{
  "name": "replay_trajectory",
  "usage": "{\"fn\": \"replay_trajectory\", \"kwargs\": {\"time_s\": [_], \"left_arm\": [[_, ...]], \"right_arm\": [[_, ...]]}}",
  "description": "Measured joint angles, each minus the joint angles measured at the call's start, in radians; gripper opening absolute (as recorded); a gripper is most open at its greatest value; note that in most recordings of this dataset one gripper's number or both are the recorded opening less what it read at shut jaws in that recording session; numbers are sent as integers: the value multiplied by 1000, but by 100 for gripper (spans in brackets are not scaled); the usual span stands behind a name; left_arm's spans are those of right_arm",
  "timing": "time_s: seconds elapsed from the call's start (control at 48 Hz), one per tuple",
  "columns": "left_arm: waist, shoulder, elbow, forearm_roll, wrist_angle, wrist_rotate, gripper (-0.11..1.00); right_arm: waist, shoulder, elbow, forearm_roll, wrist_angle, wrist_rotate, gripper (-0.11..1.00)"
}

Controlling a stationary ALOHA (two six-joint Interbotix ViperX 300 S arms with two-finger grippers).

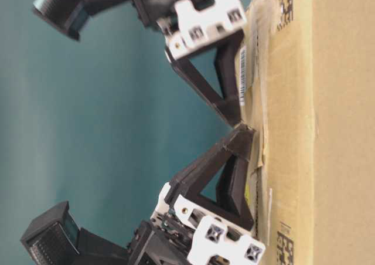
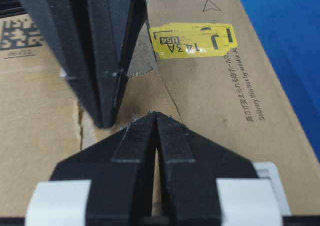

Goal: Apply tape along the seams of the closed cardboard box to seal it securely.

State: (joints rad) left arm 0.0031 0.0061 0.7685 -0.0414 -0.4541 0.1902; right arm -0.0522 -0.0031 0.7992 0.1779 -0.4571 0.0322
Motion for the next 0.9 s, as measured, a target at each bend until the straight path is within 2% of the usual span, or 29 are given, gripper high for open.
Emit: {"fn": "replay_trajectory", "kwargs": {"time_s": [0.292, 0.5, 0.895], "left_arm": [[-17, 17, 0, 0, -11, 5, 0], [-15, 37, 29, 2, -15, 2, 0], [6, 38, 97, 0, -57, -57, 0]], "right_arm": [[17, 81, -63, -2, -2, -2, -1], [38, 84, -48, 0, -14, 15, -1], [61, 81, -12, 26, -18, 21, -1]]}}
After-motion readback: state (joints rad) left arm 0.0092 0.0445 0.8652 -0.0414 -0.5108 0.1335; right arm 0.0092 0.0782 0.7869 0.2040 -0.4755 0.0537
